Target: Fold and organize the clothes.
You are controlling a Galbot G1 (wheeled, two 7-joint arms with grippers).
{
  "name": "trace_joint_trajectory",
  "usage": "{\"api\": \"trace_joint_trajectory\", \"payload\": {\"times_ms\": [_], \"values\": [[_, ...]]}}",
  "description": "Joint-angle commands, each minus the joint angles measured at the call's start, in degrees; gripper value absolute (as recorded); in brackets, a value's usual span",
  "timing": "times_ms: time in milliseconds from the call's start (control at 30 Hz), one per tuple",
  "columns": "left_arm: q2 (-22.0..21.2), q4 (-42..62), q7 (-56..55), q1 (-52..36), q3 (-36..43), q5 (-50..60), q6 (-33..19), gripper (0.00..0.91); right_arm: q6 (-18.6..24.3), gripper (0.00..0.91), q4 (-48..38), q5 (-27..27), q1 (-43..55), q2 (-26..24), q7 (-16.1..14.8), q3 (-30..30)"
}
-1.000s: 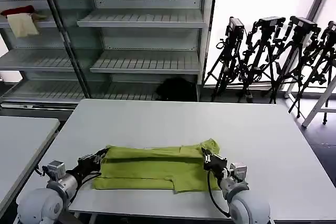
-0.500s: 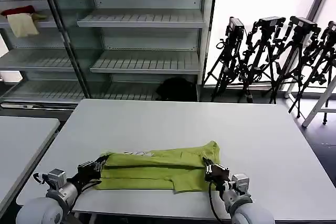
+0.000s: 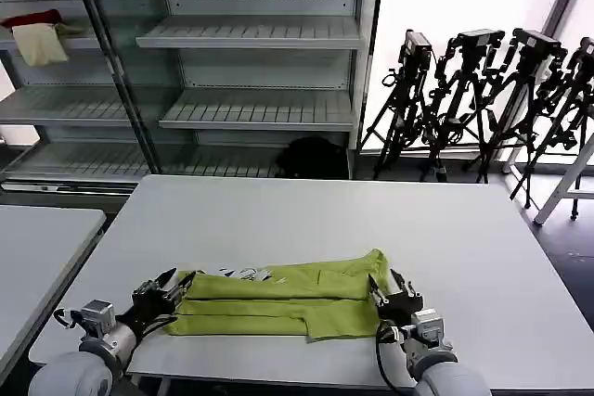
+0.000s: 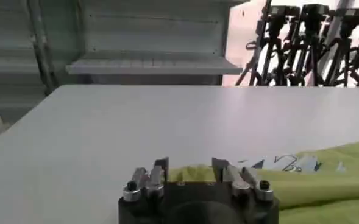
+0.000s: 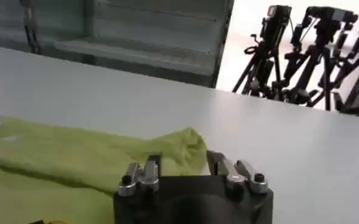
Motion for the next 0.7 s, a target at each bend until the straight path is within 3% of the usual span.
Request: {"api": "trace_joint_trajectory", "payload": {"times_ms": [33,67,133,233,600,633,700], "values": [[-4.4,-1.5,-8.1,3.2,0.2,4.0,-2.3,0.907,6.8,0.907,0.0,10.8,1.4,0.2,-0.4,7.5],[-4.6,-1.7,-8.7,4.1,0.6,4.2,-2.4,0.907,6.9,0.907,0.0,12.6,1.7,0.2,-0.3,7.7],[-6.9,-2.4,-11.4,5.7,1.5,4.4,-3.7,0.907,8.7,0.907,-0.4,25.1,4.3,0.4,-0.4,11.2],[-9.1,-3.0,-13.9,6.6,2.9,4.3,-4.6,0.907,10.4,0.907,-0.6,31.3,6.8,0.1,0.1,13.5],[-12.0,-2.5,-17.3,7.2,6.2,5.4,-5.6,0.907,10.1,0.907,-1.7,32.8,8.8,-0.8,-0.2,15.2],[-12.1,-2.0,-17.4,7.0,6.3,5.4,-5.9,0.796,10.2,0.907,-1.8,32.6,8.6,-0.9,-0.4,15.1],[-12.2,-1.8,-17.4,7.0,6.3,5.2,-5.9,0.464,10.3,0.907,-2.1,31.9,8.4,-1.0,-0.8,15.0]]}}
